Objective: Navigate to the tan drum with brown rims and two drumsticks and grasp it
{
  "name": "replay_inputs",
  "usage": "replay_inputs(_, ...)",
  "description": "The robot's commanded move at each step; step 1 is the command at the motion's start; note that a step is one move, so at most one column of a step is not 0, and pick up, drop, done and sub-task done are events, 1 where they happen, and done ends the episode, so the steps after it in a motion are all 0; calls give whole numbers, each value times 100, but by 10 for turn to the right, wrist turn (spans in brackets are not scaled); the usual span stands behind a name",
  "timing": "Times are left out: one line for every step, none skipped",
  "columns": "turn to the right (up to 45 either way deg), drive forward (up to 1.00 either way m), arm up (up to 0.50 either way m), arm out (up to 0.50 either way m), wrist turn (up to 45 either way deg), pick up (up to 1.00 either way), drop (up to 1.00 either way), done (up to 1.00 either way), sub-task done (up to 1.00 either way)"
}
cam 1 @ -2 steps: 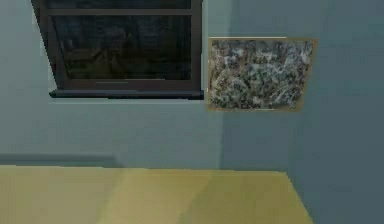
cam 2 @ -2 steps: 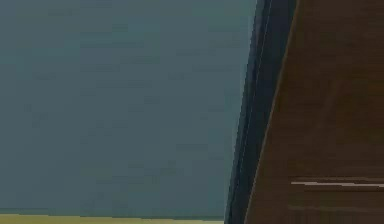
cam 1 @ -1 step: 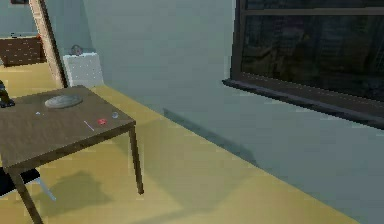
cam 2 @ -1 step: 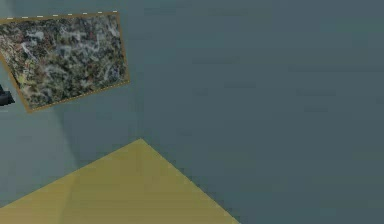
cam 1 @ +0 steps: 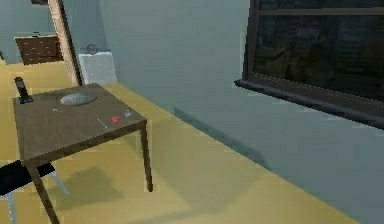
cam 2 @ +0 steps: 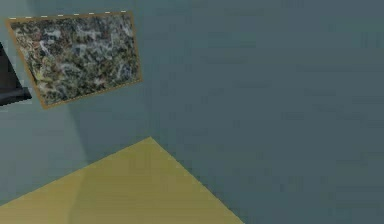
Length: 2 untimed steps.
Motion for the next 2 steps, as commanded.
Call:
replay_inputs(0,30,0,0,0,0,0,0,0)
replay_inputs(0,100,0,0,0,0,0,0,0)
